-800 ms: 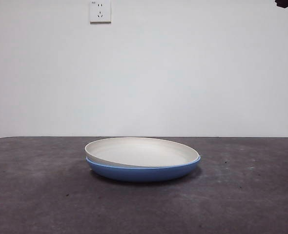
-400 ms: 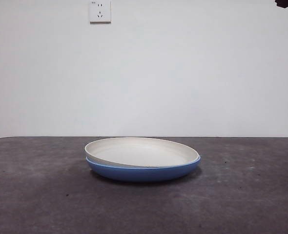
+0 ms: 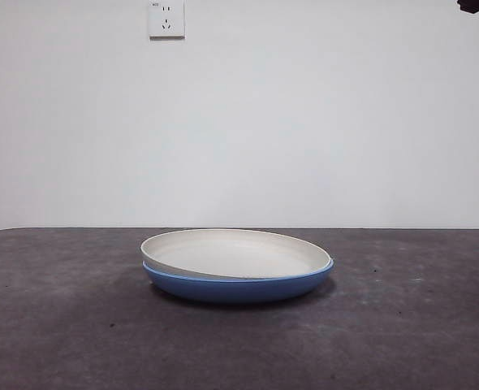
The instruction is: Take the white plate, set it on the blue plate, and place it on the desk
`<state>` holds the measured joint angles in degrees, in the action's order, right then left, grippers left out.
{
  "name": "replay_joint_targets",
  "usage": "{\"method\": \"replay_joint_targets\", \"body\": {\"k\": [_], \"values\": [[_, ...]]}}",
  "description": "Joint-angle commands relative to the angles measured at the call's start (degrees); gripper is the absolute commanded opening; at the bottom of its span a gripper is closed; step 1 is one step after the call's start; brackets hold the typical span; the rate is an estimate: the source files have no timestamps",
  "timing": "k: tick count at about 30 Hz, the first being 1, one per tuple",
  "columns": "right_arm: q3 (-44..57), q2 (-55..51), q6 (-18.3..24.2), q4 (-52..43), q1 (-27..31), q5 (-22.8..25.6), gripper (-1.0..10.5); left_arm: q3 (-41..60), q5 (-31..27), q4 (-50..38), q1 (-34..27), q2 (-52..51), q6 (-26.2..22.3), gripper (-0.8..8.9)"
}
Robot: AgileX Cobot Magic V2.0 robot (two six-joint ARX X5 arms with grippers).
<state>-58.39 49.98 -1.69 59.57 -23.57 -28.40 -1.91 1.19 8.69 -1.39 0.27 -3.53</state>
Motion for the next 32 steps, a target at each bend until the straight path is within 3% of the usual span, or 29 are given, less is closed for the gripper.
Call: {"method": "replay_joint_targets", "body": {"k": [1,32], "values": [[-1.2,0.4,0.7,-0.4,-0.3,-0.1,0.1,1.3,-0.3,0.1,-0.1,-0.1,1.0,0.10],[-1.2,0.0,0.7,-0.4,-0.1,-0.1,0.1,1.2,-0.3,2.1,-0.1,-0.1,1.7,0.10]]}}
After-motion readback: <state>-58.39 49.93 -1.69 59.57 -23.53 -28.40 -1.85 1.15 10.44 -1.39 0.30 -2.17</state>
